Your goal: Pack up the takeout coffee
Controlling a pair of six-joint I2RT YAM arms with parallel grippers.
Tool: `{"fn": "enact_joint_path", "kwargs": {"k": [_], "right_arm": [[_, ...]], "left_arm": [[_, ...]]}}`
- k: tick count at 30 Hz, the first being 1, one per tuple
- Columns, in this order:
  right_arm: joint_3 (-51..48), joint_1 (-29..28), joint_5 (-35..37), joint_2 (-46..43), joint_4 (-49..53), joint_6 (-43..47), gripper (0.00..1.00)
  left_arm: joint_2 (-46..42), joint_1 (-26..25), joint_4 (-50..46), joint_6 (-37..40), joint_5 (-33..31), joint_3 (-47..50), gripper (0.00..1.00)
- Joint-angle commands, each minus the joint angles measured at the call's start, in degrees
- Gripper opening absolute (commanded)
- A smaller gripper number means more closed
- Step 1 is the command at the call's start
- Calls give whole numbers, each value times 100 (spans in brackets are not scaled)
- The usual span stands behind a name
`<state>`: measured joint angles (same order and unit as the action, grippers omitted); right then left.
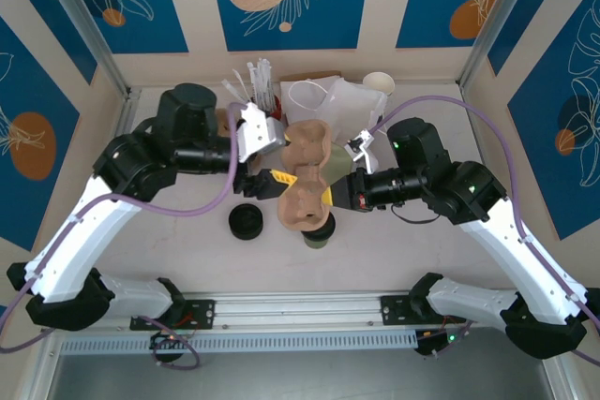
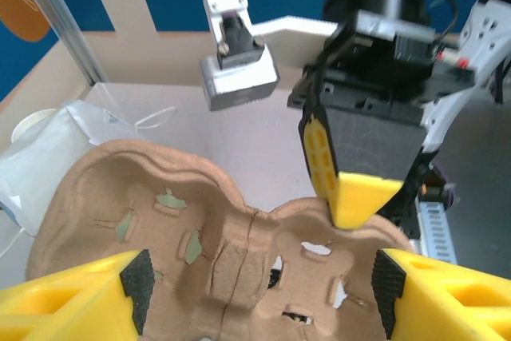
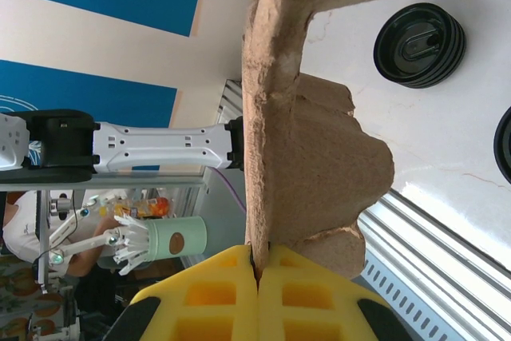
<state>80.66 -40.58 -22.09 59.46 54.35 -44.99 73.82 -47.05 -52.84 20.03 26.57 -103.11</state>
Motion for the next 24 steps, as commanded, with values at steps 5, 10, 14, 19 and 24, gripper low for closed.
{"fn": "enact_joint_path", "kwargs": {"k": [5,10,14,19,24], "right_arm": [[222,24,-233,118,-11,-82,0],[214,24,-339,232,-111,-84,0],[163,16,-410,272,-226,-106,0],[68,-11,-428,268,-275,-75,0],[-79,-25,-466,225,-287,-70,0]], "left_arm": [[133,-172,-246,780,-424,247,75],[219,-255,-288,835,-632,350,75],[353,-359,-321,906,-883,386,75],[568,-389,-490,1111,-1000,367,71],[660,-389,-515,1172,-1146,392,67]]}}
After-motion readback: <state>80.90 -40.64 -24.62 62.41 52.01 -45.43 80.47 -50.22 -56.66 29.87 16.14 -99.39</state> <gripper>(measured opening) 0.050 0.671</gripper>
